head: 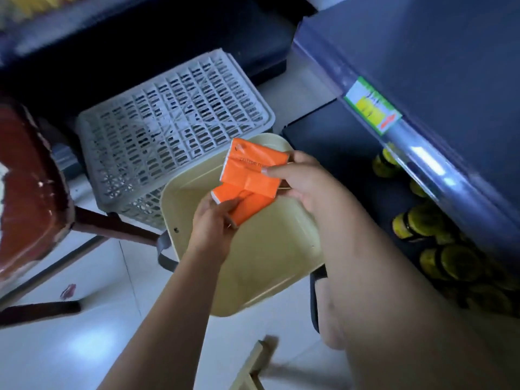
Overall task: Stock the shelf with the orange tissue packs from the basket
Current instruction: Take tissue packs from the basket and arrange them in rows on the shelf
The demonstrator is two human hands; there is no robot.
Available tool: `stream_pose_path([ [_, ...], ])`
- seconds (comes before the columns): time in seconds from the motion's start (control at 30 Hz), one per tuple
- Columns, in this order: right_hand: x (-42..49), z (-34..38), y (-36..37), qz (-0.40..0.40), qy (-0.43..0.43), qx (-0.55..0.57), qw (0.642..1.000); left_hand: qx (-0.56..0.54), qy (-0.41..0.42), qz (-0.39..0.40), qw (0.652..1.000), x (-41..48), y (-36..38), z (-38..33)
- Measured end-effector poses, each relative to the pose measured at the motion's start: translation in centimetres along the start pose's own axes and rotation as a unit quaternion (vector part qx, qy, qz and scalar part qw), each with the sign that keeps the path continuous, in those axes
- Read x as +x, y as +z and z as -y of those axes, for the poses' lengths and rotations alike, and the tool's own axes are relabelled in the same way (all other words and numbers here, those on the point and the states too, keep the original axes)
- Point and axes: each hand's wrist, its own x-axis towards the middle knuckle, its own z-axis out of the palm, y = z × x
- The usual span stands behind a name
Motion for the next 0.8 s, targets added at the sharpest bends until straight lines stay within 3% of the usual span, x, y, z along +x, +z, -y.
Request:
stream_pose_path([
  [0.13,-5.0,4.9,-1.3,-0.019,-0.085,0.023,0.996,-0.008,0.049,0.052,0.997,-3.0,2.2,-3.9],
  [0.33,-11.6,10.0,-4.0,-0.123,-0.204,-0.033,0.971,0.02,0.106,0.126,0.986,-6.7,6.4,-8.8],
  [0.6,-20.4,11.7,-9.0,-0.223,-0.283,-0.016,0.933,-0.015,0.12,0.177,0.977,-11.6,12.0,-10.7],
  [0.8,-27.9,10.3,-13.6,-0.339,-0.33,-0.183,0.862,0.009,0.107,0.249,0.963,-17.6,16.0,-10.1],
])
